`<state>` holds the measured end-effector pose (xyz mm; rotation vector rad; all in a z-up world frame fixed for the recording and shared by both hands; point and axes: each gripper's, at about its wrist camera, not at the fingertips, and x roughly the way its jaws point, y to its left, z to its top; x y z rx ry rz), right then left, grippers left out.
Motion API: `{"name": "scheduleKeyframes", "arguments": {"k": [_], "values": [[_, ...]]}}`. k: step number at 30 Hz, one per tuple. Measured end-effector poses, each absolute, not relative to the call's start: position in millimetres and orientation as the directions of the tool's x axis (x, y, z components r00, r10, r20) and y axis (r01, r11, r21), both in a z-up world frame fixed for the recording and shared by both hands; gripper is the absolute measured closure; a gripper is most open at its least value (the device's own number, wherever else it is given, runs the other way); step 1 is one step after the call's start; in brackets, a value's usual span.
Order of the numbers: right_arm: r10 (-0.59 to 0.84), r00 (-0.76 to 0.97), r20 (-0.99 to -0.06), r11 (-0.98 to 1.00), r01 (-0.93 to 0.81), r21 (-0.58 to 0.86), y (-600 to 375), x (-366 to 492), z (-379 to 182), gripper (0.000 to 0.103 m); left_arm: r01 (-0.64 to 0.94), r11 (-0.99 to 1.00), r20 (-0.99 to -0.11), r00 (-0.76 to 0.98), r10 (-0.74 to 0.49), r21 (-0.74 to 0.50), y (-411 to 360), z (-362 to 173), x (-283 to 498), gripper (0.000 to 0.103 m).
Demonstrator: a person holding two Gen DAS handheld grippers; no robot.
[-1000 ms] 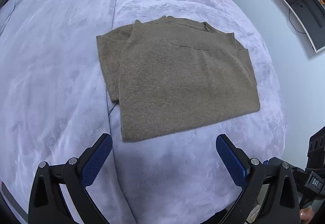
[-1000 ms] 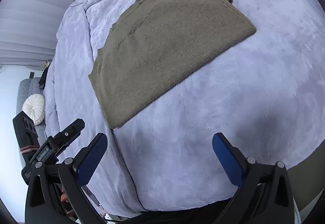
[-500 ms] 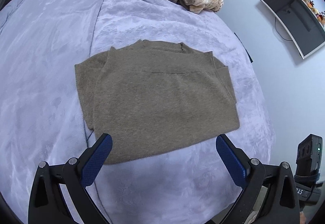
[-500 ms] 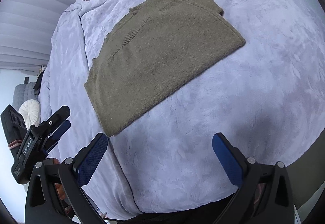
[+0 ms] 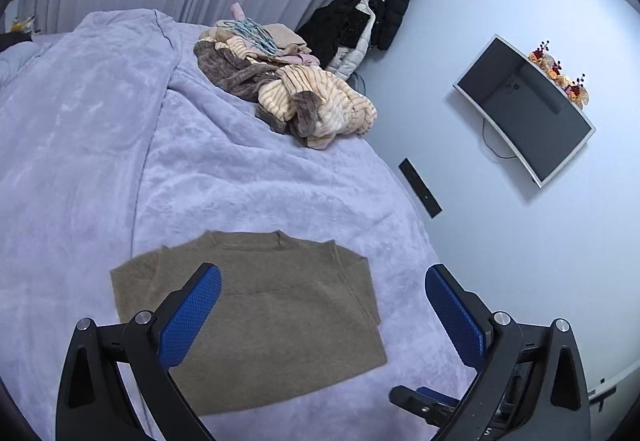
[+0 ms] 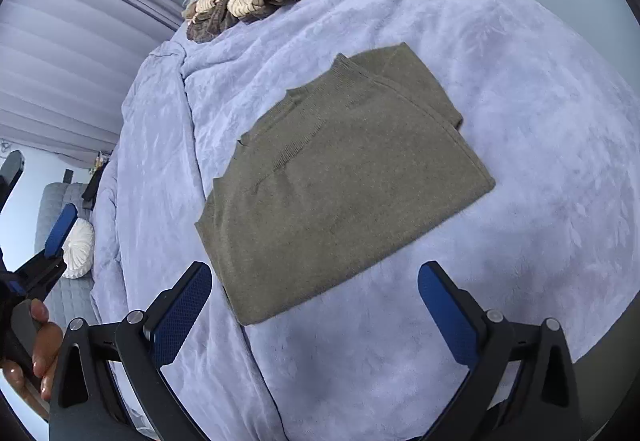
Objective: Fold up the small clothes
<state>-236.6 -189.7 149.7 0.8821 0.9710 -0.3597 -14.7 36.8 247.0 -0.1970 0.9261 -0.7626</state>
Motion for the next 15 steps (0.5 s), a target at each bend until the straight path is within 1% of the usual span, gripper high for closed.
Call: {"name": "scheduleKeyframes", "arguments": {"k": [3,8,11,15], "values": [[0.118,0.545,-0.83,0.622,0.611,0.489,-182.5,-230.0,151.7,0.0,0.497,0.761,-0.708,0.348,-0.615,-0.418,46.8,223.0,-4.8,0.001],[0.143,0.518,-0.844,0.606,0.628,0.488,-174.2,-232.4,136.1,0.0,0.432,0.822,-0.813,0.275,-0.513,-0.372,76.6,161.4,10.5,0.001],[0.148,0.513,-0.845,0.577,0.65,0.495,-177.8,-236.9,128.1,0.0,0.419,0.846,-0.848,0.262,-0.46,-0.329,92.5,134.7,17.8,0.001],[0.159,0.514,-0.843,0.535,0.673,0.511,-184.3,-235.6,117.5,0.0,0.375,0.877,-0.869,0.271,-0.414,-0.301,114.7,114.2,29.4,0.001]]}}
